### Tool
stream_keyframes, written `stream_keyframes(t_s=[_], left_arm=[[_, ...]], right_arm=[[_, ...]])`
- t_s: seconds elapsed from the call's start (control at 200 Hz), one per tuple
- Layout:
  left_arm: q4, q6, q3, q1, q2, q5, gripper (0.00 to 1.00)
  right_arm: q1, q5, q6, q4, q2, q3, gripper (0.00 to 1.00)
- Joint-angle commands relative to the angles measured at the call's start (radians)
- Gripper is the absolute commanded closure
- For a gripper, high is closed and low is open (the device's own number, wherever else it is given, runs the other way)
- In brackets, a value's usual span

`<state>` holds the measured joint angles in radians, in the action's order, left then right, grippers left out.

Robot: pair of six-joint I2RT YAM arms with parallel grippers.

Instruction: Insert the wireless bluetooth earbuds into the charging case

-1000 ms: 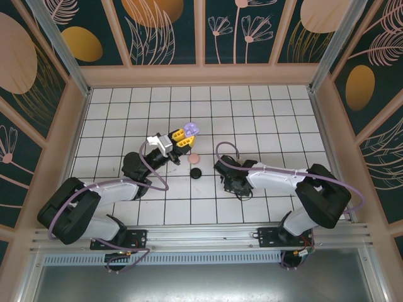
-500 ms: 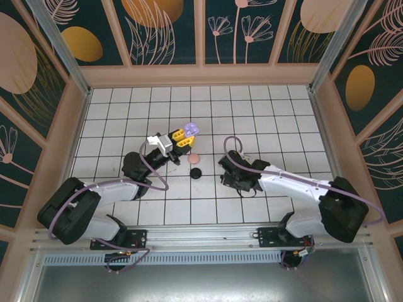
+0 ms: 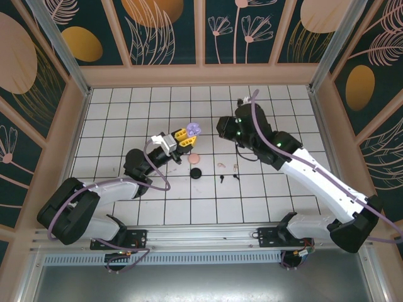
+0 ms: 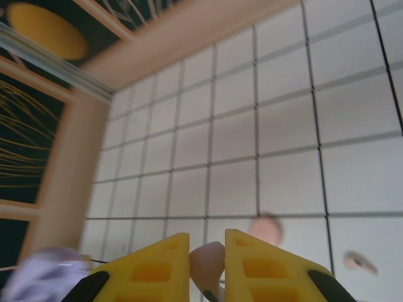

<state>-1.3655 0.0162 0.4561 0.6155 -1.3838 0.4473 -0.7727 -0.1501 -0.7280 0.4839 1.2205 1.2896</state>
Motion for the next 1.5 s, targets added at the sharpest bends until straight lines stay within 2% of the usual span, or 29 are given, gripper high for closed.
stream_keyframes(t_s=[0.0,0.155,0.445,0.936,1.496], left_arm=[[-0.009,0.022,0.042,0.006,-0.017,0.024,1.0],[-0.014,0.01,0.067,0.007,-0.039,0.03,1.0],[-0.044,-0.023,0.092,0.007,-0.065,0.032,1.0],[-0.047,-0.031,0.102,0.006,-0.063,0.03,1.0],[-0.041,-0.042,0.112,0.007,-0.053,0.036,1.0]], right_arm=[[0.006,0.038,0.086,-0.035,0.024,0.085,0.84],[0.006,0.095,0.098,-0.097,0.048,0.119,0.84],[-0.004,0.166,0.08,-0.232,0.055,0.08,0.84],[-0.057,0.177,0.044,-0.294,0.053,-0.002,0.84],[-0.058,0.178,0.026,-0.319,0.053,-0.074,0.85]])
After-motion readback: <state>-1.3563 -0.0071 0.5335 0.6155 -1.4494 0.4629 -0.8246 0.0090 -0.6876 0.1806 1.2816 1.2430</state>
